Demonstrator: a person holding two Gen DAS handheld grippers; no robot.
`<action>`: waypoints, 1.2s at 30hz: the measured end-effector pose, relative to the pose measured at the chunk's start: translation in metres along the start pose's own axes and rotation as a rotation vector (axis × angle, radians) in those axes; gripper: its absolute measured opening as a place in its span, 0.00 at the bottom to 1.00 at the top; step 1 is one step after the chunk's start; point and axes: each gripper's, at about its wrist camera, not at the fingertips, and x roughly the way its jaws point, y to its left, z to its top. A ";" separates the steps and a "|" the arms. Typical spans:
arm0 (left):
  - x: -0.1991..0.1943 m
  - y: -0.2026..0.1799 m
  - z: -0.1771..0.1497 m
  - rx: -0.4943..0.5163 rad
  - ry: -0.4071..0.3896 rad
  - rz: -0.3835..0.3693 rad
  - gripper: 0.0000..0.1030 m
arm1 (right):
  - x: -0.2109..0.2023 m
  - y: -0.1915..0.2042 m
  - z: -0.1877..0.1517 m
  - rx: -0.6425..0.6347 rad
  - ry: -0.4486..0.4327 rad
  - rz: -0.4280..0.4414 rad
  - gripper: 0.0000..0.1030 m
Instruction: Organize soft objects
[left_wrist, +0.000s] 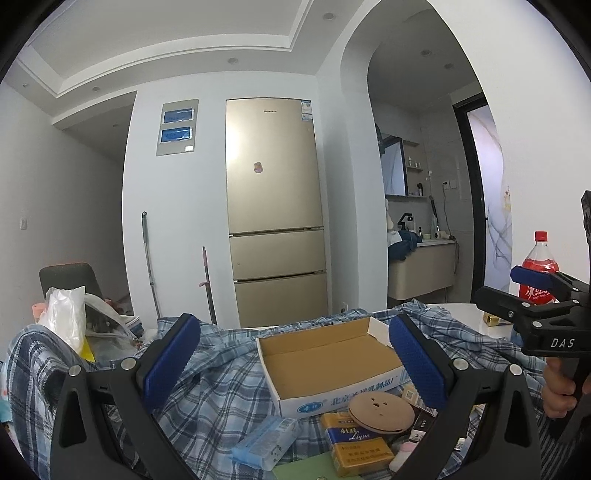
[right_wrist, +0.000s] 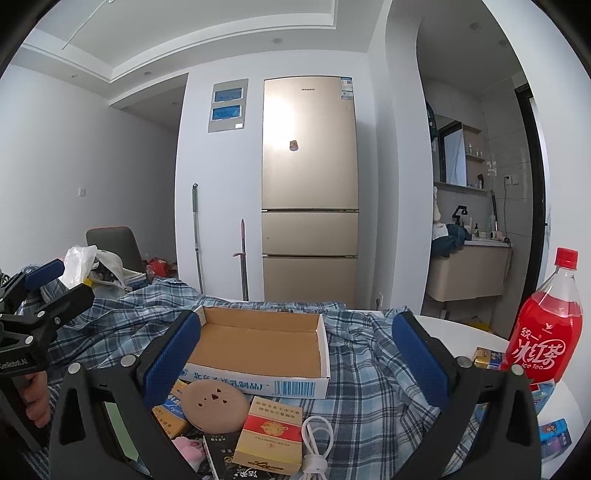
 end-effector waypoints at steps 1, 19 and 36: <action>0.000 0.001 0.000 -0.003 0.002 0.000 1.00 | 0.000 0.000 0.000 0.000 0.000 0.002 1.00; 0.001 0.010 0.003 -0.047 0.008 -0.007 1.00 | 0.002 -0.001 -0.001 0.014 0.025 0.064 1.00; -0.005 0.007 0.006 -0.041 -0.013 0.025 1.00 | 0.000 -0.005 0.000 0.017 0.026 0.050 1.00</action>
